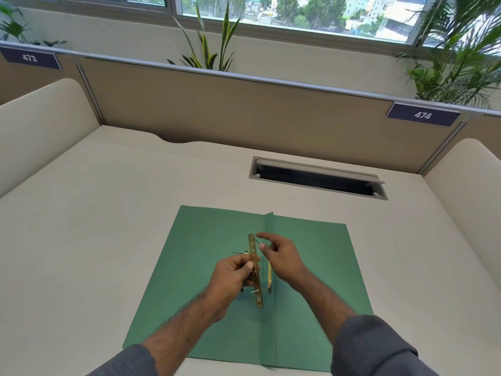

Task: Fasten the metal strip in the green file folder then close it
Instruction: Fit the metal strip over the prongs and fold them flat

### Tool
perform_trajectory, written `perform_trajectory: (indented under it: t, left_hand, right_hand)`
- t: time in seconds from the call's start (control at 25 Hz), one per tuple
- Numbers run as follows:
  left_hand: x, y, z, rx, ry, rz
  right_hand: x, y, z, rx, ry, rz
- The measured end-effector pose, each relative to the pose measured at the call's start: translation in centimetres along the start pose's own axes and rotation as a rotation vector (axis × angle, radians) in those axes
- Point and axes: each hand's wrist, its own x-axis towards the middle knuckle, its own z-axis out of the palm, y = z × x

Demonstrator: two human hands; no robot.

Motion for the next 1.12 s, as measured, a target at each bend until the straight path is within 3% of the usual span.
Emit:
perform_trajectory:
  t: [0.72, 1.12]
  left_hand:
    - [0.6, -1.0, 0.5, -0.038, -0.053, -0.071]
    - [0.4, -1.0, 0.6, 0.001, -0.036, -0.057]
  right_hand:
    - [-1.6, 2.5, -0.3, 0.234, -0.168, -0.021]
    - [-1.5, 2.4, -0.1, 0.296, -0.128, 0.033]
